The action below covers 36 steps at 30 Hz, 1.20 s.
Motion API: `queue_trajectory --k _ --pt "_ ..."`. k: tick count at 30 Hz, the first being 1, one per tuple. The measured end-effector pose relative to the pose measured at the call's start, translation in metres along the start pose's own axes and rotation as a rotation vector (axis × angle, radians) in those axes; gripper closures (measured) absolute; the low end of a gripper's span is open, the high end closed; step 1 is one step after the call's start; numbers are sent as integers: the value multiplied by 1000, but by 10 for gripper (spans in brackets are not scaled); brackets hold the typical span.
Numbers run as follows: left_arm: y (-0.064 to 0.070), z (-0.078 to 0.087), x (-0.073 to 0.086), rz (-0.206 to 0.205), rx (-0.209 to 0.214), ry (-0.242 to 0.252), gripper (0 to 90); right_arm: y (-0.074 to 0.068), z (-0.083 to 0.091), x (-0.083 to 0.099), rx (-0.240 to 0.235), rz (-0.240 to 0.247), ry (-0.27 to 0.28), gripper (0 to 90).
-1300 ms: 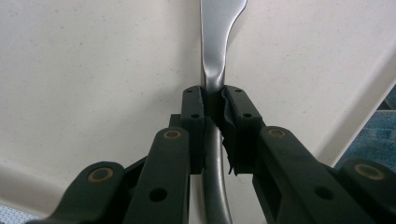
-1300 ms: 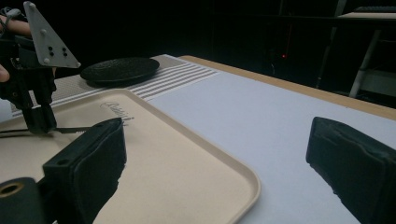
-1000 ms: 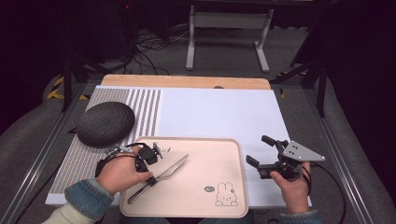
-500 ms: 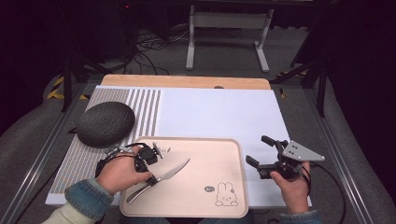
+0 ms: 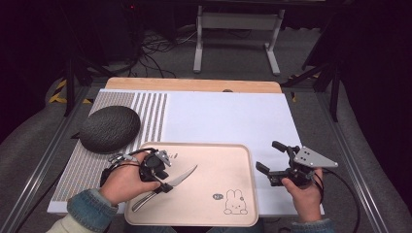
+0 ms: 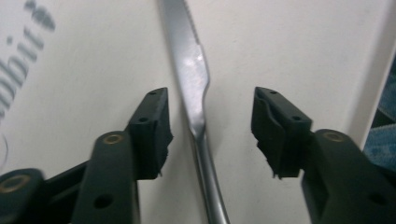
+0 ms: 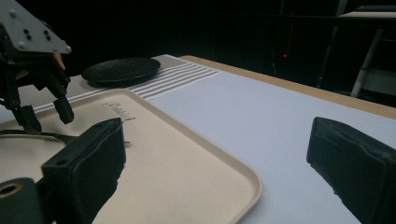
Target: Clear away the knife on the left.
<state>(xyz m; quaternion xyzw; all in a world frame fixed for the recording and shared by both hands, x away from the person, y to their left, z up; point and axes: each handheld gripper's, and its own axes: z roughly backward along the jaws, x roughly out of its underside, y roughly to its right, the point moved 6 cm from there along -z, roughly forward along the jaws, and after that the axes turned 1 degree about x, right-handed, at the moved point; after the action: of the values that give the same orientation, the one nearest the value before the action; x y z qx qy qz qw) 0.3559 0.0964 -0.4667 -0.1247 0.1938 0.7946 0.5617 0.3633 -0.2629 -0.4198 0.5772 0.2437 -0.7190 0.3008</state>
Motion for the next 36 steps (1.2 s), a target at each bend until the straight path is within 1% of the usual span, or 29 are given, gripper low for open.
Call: queue_trajectory --k 1,2,3,4,5,6,9,10,11,13,14,16,18,23,27,30,32,35,36 --pt "1 1 -1 -13 -5 12 624 0 0 0 0 1 0 55" --pt "2 2 -3 -47 -15 41 698 0 0 0 1 -2 0 55" --pt "3 2 -3 -56 -9 49 812 0 0 0 0 0 1 57" --pt "3 2 -3 -56 -9 49 867 0 0 0 0 0 1 57" --pt "4 1 -4 -64 1 65 867 0 0 0 -1 1 1 58" --pt "4 -1 -4 -74 10 81 900 0 0 0 0 0 1 58" --pt "6 -7 -4 -69 33 89 900 0 0 0 0 -1 1 57" --pt "6 -7 -4 -69 33 89 900 0 0 0 0 -1 1 57" --pt "6 -10 -3 -76 39 78 900 0 0 0 0 -3 0 57" --pt "6 -14 -3 -72 44 82 900 0 -1 0 0 -1 -1 57" --pt "6 -14 -3 -76 52 72 900 0 -1 0 0 -1 -1 57" --pt "6 -17 -2 -77 43 57 900 0 0 1 0 -4 -2 57" --pt "6 -18 -1 -88 50 46 900 0 0 1 0 -2 -1 56" --pt "10 -20 -1 -101 63 27 900 0 -1 1 -2 -4 0 56" --pt "10 -23 1 -98 62 8 900 0 -1 1 -1 -4 2 56" --pt "9 -24 1 -96 60 5 900 0 0 0 -1 -6 4 56" --pt "8 -25 2 -102 52 -3 900 0 0 1 -1 -6 0 56" --pt "7 -25 3 -99 45 -5 900 0 -1 1 0 -4 2 56" --pt "6 -25 4 -95 34 -9 900 0 -1 1 0 -4 2 56"
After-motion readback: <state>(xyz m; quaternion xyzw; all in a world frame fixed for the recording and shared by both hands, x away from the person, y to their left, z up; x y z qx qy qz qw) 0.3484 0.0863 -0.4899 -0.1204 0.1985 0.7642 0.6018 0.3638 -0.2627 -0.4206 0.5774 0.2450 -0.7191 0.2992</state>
